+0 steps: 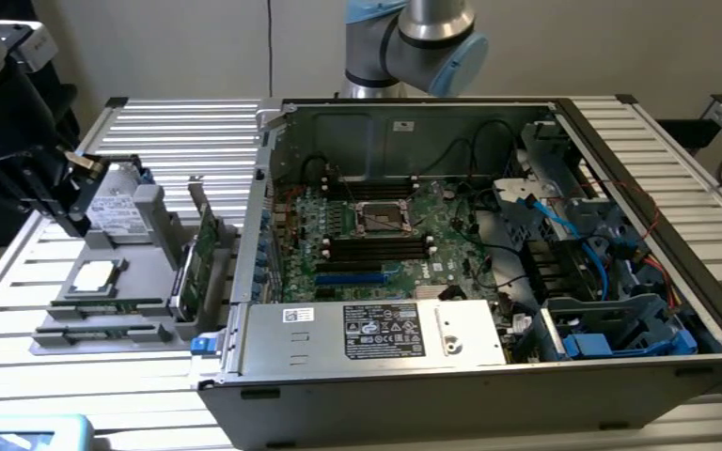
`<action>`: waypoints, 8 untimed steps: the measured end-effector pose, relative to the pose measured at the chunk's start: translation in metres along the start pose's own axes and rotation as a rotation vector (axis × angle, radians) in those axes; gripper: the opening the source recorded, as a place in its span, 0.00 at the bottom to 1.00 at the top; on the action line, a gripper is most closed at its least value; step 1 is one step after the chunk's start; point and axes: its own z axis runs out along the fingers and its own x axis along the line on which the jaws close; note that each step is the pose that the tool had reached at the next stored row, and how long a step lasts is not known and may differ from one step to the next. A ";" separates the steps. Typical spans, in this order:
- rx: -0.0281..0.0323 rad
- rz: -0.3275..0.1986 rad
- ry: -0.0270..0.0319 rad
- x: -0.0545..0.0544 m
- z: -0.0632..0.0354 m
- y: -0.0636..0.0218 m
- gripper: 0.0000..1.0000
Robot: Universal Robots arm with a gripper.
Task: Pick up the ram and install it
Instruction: 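Pick up the ram and move it above insertion slot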
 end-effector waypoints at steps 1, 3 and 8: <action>0.0000 -0.016 0.0007 0.000 0.0000 0.0000 0.11; 0.0001 -0.052 0.0034 0.000 0.0001 0.0000 0.11; 0.0004 -0.142 0.0101 0.000 0.0001 0.0000 0.11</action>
